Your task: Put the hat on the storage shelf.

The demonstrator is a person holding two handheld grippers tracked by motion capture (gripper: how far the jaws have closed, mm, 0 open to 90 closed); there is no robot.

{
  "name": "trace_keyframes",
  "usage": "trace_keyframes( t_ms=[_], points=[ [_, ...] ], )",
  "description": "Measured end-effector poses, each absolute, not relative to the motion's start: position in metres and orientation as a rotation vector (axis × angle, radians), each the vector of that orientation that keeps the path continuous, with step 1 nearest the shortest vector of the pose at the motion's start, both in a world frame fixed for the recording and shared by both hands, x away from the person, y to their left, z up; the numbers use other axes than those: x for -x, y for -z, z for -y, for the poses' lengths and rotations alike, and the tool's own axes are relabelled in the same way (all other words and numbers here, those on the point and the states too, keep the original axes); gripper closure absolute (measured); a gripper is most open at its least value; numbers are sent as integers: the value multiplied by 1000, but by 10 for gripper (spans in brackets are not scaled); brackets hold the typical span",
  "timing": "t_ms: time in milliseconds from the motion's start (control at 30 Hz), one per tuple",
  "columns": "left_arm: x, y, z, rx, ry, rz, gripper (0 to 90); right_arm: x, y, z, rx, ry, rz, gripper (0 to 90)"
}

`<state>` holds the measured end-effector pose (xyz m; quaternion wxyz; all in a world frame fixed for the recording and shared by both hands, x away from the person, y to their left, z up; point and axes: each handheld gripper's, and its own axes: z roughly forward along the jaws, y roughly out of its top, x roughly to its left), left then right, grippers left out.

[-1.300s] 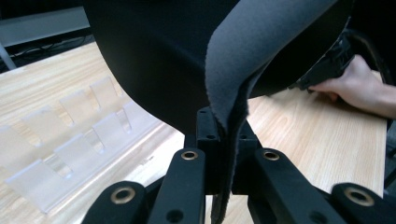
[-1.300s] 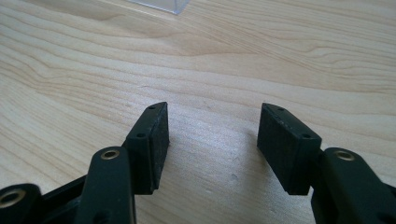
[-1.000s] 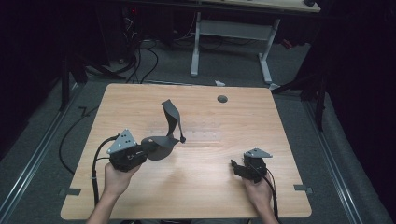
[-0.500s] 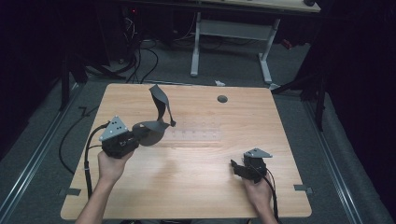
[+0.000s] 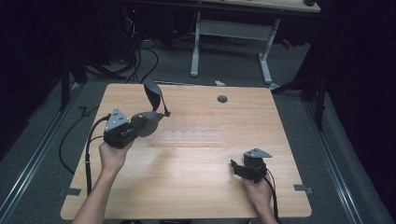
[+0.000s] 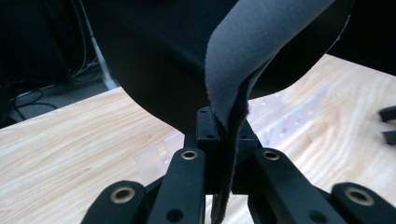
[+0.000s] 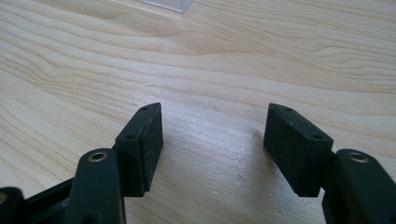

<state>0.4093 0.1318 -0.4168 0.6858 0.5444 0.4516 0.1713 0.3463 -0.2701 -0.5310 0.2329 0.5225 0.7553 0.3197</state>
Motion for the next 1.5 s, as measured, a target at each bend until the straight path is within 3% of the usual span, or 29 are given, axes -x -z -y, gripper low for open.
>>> trace_keyframes(
  t_ms=[833, 1500],
  points=[
    [-427, 439, -122, -1218, -503, -1053, 863, -346, 531, 270, -1437, -878, -2075, 373],
    [-434, 462, -114, -1223, -507, -1083, 862, -346, 531, 270, -1435, -878, -2076, 372]
  ],
)
